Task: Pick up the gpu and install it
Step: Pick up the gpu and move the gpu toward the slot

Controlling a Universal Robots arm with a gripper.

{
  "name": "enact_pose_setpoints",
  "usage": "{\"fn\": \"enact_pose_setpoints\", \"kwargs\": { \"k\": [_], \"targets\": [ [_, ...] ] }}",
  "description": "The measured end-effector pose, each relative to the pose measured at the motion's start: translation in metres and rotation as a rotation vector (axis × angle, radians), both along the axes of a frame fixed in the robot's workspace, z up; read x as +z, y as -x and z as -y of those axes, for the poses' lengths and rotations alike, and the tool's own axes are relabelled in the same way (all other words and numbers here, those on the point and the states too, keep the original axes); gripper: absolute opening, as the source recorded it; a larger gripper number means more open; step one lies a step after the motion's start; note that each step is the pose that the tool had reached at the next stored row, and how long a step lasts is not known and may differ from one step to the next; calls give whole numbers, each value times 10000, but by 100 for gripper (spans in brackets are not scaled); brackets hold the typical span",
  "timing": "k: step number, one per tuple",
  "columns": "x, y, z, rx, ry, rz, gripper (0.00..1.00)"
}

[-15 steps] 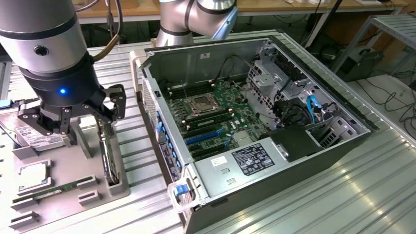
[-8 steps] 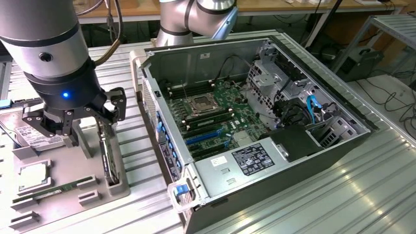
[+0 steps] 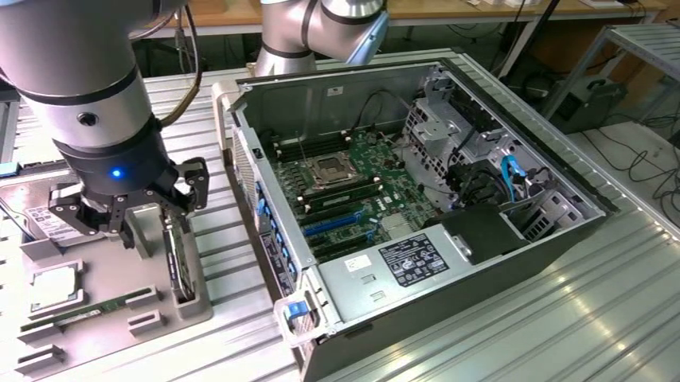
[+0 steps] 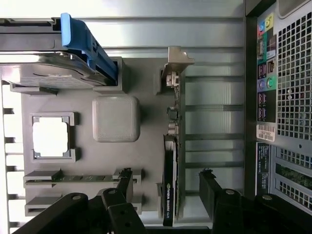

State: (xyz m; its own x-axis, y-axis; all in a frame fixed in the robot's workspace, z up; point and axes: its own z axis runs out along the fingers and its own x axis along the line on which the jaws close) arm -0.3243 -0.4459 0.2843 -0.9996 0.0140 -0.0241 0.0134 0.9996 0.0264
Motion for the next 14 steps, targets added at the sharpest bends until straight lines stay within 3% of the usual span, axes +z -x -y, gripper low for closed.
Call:
{"fn": "enact_pose_setpoints", "kwargs": {
  "k": [14],
  "targets": [
    [-209,0,-9,0,16,-22,66]
  ]
}}
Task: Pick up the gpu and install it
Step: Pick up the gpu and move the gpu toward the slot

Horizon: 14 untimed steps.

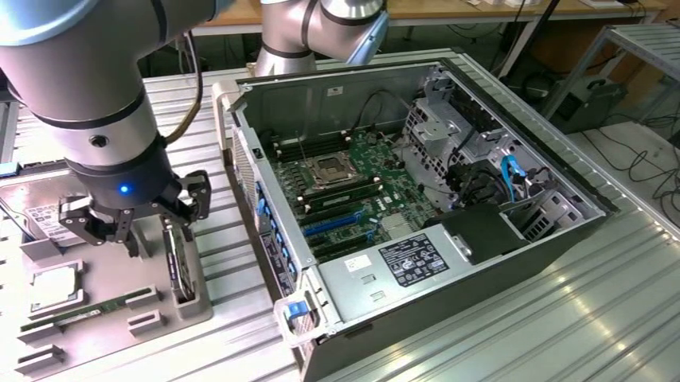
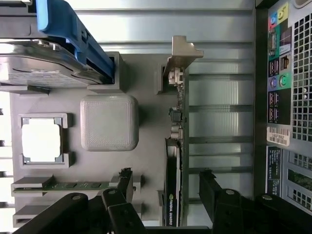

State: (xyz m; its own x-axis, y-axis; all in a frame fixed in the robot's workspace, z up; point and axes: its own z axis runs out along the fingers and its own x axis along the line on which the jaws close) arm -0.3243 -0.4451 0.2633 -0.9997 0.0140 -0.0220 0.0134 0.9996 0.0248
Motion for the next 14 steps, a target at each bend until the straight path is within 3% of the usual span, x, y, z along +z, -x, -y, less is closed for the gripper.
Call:
{"fn": "enact_pose_setpoints", "kwargs": {
  "k": [14],
  "targets": [
    [-216,-36,-48,-14,43,-2,66]
  ]
}}
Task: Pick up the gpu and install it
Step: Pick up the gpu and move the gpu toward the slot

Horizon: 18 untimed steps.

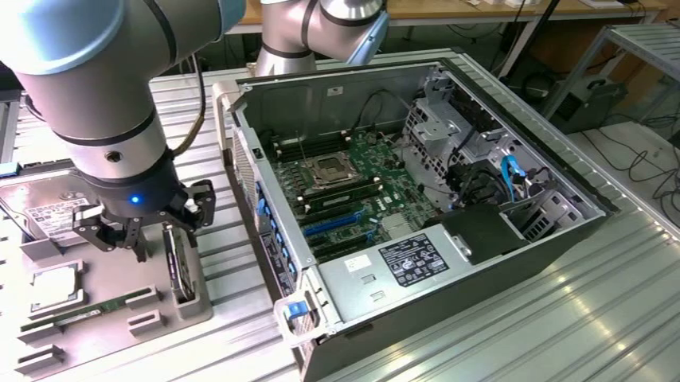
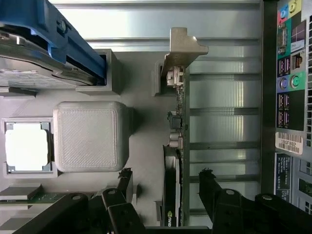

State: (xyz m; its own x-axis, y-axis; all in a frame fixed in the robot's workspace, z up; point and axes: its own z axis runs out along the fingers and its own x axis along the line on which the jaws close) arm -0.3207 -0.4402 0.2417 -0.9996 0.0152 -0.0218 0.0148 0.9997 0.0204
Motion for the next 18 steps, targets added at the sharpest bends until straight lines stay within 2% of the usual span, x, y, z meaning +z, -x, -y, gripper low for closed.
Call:
{"fn": "enact_pose_setpoints", "kwargs": {
  "k": [13,16,18],
  "targets": [
    [-144,-5,-8,-1,48,1,66],
    [-193,-9,-10,-1,90,0,66],
    [-211,-19,-14,-1,145,-1,66]
  ]
}}
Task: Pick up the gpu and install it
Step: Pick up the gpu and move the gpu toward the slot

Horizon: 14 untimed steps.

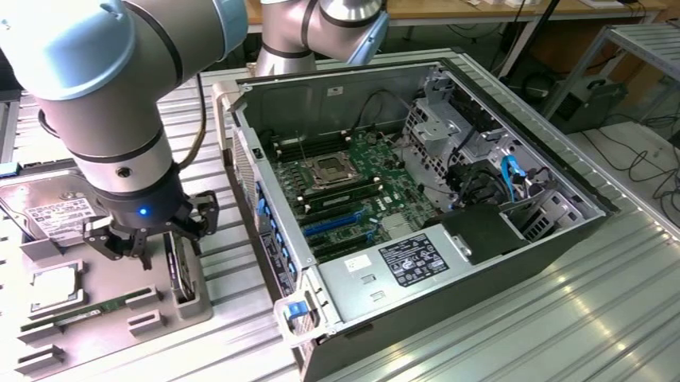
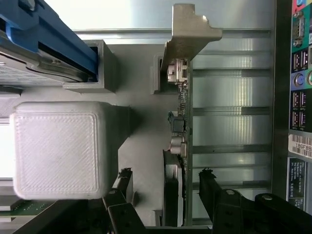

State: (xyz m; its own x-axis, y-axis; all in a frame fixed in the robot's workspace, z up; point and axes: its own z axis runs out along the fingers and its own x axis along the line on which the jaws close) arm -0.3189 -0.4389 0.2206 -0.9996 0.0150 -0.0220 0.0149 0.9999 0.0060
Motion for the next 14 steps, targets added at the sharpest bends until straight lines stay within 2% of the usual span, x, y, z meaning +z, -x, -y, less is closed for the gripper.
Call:
{"fn": "enact_pose_setpoints", "kwargs": {
  "k": [2,3,9,11,12,14],
  "targets": [
    [-6,-1,0,0,22,0,65],
    [-8,-1,0,0,23,-1,58],
    [-41,-5,0,-1,37,0,56],
    [-48,-7,-1,-1,42,0,43],
    [-52,-10,0,-1,44,1,43],
    [-58,-16,0,-1,51,-2,31]
  ]
}}
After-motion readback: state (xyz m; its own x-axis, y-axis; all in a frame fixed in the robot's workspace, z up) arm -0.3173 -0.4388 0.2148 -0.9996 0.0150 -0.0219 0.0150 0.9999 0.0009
